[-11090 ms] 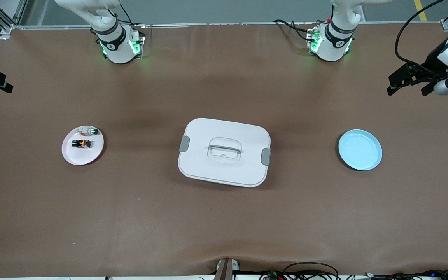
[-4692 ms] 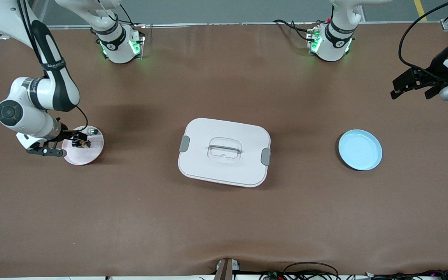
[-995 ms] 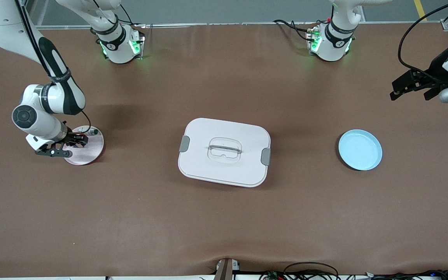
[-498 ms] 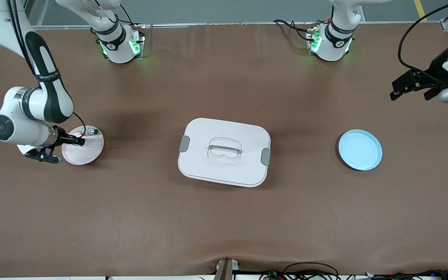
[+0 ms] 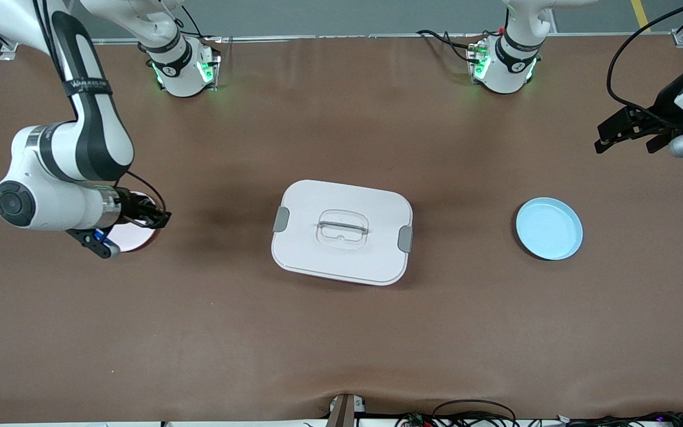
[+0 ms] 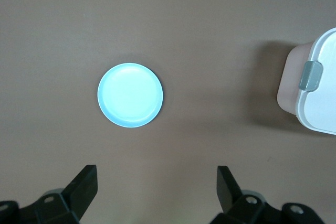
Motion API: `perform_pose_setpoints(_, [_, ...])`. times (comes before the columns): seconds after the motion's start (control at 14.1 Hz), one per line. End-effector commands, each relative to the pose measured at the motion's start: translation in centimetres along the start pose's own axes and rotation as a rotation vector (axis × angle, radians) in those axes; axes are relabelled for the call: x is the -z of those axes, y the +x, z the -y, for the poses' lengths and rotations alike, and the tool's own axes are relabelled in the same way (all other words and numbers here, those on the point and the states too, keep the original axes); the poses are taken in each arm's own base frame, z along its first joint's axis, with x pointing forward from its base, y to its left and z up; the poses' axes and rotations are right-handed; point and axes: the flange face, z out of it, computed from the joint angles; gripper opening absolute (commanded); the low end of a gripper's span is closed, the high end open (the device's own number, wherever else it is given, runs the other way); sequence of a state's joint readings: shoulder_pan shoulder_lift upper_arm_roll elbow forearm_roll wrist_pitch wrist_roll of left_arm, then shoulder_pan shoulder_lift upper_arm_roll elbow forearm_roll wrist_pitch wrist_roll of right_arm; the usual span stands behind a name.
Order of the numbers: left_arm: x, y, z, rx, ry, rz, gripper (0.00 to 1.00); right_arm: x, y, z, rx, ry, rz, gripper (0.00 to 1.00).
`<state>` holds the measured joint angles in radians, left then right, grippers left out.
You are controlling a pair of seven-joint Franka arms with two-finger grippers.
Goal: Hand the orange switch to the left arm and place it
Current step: 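Lift the orange switch with the right gripper over the white box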
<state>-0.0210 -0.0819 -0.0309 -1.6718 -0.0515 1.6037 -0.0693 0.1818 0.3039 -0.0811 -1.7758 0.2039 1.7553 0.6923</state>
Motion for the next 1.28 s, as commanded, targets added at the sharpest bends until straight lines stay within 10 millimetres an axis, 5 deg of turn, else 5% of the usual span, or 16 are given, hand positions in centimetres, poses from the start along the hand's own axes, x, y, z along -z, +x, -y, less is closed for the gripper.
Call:
perform_pose_setpoints(0.0, [0.7, 0.4, 0.1, -0.009, 0.019, 0.000, 1.00, 2.8, -3.5, 4.2, -0.115, 0.067, 0.028, 0.00])
perform_pose_setpoints(0.36, [3.2, 0.4, -0.6, -0.012, -0.014, -0.051, 1.00, 6.8, -13.8, 14.0, -0.291, 0.216, 0.111, 0.00])
perform_pose_setpoints(0.64, [4.6, -0.1, -1.3, -0.004, -0.125, -0.063, 1.00, 9.6, -17.4, 18.9, -0.434, 0.306, 0.183, 0.00])
perform_pose_setpoints(1.21, [6.8, 0.2, -1.5, 0.029, -0.445, -0.083, 1.00, 11.6, -25.1, 26.8, -0.644, 0.551, 0.353, 0.00])
